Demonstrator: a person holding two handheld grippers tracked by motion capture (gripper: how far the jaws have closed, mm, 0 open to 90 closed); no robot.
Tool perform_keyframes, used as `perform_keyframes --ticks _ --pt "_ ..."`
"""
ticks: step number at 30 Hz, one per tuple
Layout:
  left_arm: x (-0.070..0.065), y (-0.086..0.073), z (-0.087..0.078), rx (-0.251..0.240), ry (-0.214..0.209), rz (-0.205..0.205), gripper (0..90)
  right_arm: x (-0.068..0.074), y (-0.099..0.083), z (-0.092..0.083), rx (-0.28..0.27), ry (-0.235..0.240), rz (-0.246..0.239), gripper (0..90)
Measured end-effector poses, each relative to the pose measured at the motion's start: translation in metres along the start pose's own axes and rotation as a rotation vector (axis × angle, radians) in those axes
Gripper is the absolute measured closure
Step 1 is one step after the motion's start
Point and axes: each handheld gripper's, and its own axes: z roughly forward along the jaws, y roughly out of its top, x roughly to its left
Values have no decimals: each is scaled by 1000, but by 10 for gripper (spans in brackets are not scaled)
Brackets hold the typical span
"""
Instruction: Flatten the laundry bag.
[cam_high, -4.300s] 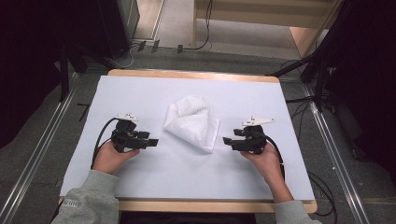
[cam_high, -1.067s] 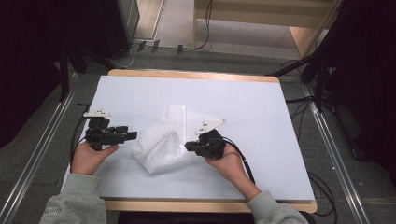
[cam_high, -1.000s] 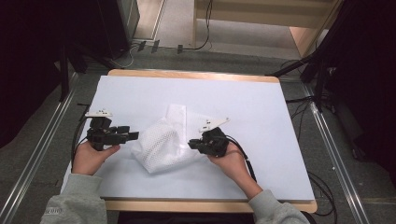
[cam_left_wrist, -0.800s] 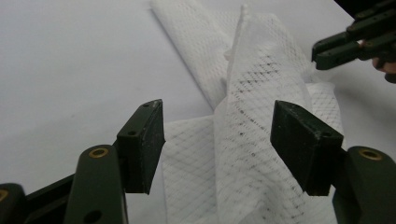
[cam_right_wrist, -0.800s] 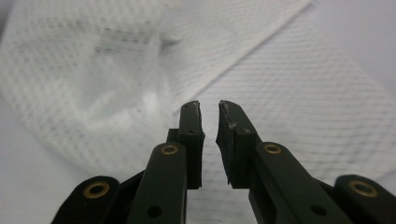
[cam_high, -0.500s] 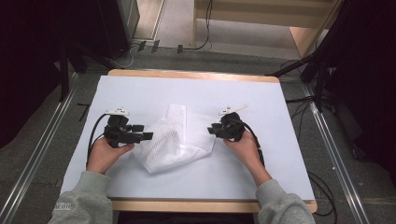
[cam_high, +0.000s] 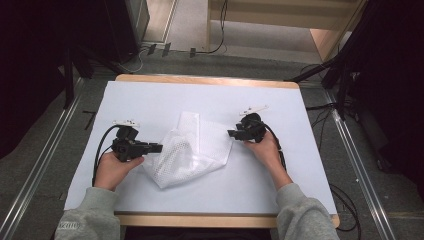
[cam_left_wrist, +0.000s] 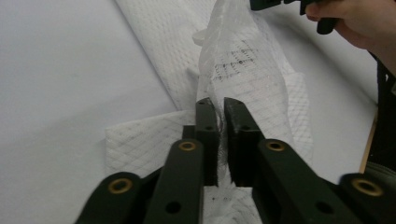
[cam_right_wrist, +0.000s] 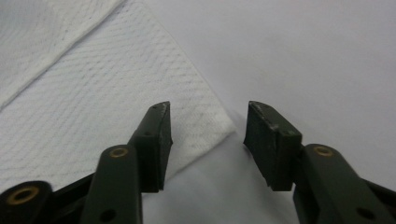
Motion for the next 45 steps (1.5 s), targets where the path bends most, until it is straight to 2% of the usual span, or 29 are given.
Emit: perform_keyframes --ticks 2,3,4,5,6,7,8,11,12,14,16,17,18,19,21,22,23,24,25,27,28,35,37,38,42,45 --pt "-1 -1 -4 -11 -6 -15 900 2 3 3 17 18 9 582" --pt "-2 -1 -5 -14 -13 -17 900 6 4 5 15 -5 -21 670" --pt "-2 -2 -6 -17 -18 -19 900 6 4 5 15 -5 -21 670" --pt "-3 -2 -7 -16 -14 -20 900 9 5 6 22 -34 -44 743" --pt "-3 -2 -7 -14 -12 -18 900 9 5 6 22 -34 -44 743" --pt "-3 -3 -8 -14 -9 -19 900 10 6 7 22 -45 -34 797" --pt "-2 -3 -9 -15 -8 -19 900 10 7 7 33 -33 -21 854" --pt "-2 -2 -11 -25 6 -12 900 9 11 7 60 -16 9 892" --pt "-1 -2 -12 -30 9 -14 900 8 12 7 69 -12 21 894" --pt "1 -1 -14 -44 22 -7 900 2 13 3 53 -31 28 894" --pt "5 2 -19 -91 45 -15 900 -6 13 -3 30 -55 51 894" --pt "5 2 -19 -91 45 -15 900 -6 13 -3 30 -55 51 894" --pt "8 3 -21 -109 53 -16 900 -11 13 -7 20 -62 65 894" --pt "9 4 -22 -119 57 -19 900 -22 10 -13 6 -79 93 894" --pt "13 6 -22 -150 62 -25 900 -27 9 -16 3 -83 110 894" --pt "14 7 -22 -156 68 -22 900 -36 5 -21 -4 -103 133 894" --pt "16 8 -21 -156 74 -20 900 -36 5 -21 -4 -103 133 894" --pt "17 9 -19 -161 76 -24 900 -46 0 -29 -18 -142 158 894" --pt "17 9 -18 -161 79 -25 900 -46 0 -29 -18 -142 158 894" --pt "16 12 -15 -153 76 -8 900 -55 -8 -36 -33 -160 201 894" --pt "15 12 -14 -154 67 -2 900 -57 -10 -38 -34 -167 208 894" --pt "7 13 -6 -118 18 22 900 -58 -24 -50 -16 -166 217 880" --pt "2 12 -4 -101 11 43 900 -57 -29 -51 -1 -148 214 827" --pt "0 11 -4 -98 6 51 900 -56 -31 -54 -2 -140 215 740" --pt "-12 5 -7 -77 -24 100 893 -52 -32 -62 -33 -123 218 700" --pt "-19 1 -7 -54 -34 116 888 -43 -29 -71 -79 -114 196 688"
